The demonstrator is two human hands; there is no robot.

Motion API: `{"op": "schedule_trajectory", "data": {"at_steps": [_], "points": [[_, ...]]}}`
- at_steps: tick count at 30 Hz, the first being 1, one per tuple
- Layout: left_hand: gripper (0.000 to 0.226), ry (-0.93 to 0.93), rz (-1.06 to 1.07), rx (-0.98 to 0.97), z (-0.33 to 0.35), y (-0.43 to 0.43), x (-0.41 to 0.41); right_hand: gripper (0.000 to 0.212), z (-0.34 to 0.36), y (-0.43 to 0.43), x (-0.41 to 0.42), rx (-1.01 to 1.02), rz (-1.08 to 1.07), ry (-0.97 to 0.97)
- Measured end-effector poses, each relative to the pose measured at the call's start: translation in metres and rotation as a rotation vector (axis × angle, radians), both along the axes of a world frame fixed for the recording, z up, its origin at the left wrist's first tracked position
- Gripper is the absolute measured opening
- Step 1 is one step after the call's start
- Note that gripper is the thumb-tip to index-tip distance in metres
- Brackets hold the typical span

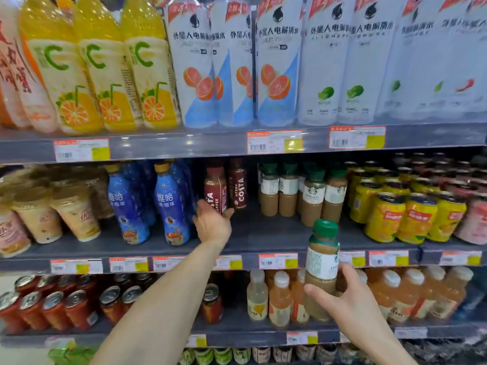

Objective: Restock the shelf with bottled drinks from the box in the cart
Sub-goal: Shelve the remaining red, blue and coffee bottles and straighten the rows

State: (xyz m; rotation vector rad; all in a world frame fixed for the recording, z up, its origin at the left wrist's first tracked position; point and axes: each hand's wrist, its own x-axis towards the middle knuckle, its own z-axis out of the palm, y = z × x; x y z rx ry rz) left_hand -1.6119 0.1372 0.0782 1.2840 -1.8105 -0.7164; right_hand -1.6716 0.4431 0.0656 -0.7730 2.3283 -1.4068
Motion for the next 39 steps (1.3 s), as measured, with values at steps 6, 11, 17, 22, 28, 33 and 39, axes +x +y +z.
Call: {"op": "schedule_trajectory", "data": {"at_steps": [6,11,17,22,28,33,39], "points": [[0.085,-0.146,0.035,-0.059,-0.017,-0.003,-0.005,0.053,0.002,-0.024,-0.007,-0.068,0.024,-0.025],[0.075,-0.164,-0.026,0.051,-0.019,-0.007,0.003,0.055,-0.002,-0.031,-0.007,-0.073,0.028,-0.028],[0.054,-0.164,-0.089,0.055,-0.021,-0.017,0.008,0.05,0.0,-0.035,-0.002,-0.046,0.027,-0.038],[0.056,-0.189,-0.092,0.012,-0.017,-0.024,0.007,0.046,0.004,-0.042,-0.002,-0.046,0.027,-0.025],[0.058,-0.277,-0.077,0.018,-0.017,-0.028,0.003,0.045,0.006,-0.047,-0.003,-0.055,0.014,-0.016],[0.052,-0.236,-0.076,-0.002,-0.022,-0.025,0.003,0.05,0.014,-0.063,-0.004,-0.079,-0.014,0.051],[0.048,-0.257,-0.061,-0.01,-0.023,-0.024,0.003,0.054,0.035,-0.115,-0.021,-0.179,-0.066,0.122]]}}
